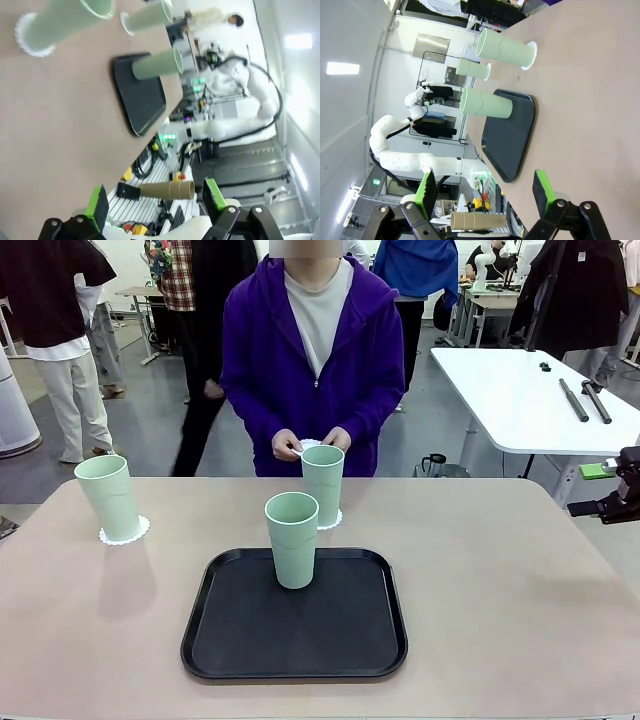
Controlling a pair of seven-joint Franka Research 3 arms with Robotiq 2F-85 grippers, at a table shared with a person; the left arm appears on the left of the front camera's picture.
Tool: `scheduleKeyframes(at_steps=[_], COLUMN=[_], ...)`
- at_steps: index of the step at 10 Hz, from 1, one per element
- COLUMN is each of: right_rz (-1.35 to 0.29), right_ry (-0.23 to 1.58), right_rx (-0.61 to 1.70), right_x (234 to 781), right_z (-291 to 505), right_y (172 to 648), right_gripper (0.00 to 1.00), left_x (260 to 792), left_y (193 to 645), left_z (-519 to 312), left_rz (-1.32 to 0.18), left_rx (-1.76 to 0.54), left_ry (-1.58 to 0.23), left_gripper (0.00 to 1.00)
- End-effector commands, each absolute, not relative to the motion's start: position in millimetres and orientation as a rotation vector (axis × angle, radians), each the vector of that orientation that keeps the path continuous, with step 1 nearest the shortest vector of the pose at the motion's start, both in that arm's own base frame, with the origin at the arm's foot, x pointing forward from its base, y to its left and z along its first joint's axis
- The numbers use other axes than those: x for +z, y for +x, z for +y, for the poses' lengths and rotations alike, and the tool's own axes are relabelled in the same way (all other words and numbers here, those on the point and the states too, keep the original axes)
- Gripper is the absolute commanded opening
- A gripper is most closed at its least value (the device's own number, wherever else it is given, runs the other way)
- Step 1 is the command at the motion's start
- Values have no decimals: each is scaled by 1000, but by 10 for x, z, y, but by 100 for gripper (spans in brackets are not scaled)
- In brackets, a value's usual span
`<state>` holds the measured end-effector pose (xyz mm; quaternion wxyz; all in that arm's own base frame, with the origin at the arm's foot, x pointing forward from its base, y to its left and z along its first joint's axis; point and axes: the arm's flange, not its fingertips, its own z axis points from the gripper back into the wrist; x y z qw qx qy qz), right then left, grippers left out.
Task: Place coasters on the table and set cups on them.
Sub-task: Take one Reusable plastic cup from the Flat Tray and place it on a coaster set by the human.
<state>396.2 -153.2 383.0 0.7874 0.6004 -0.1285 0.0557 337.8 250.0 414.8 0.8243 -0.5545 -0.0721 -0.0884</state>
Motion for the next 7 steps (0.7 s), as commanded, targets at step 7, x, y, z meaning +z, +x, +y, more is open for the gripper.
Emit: scheduleKeyframes(at_steps=[7], right_rz=[-277], right_ry=[1300], right_rx=[123], right_x=[3838], right_z=[-1531], right_y=[3956], right_gripper=[100], left_x=[4028], left_y=[3293], left_z=[2718], left_rz=[-262], left_rx=[3], left_ry=[-1201], left_gripper=[100])
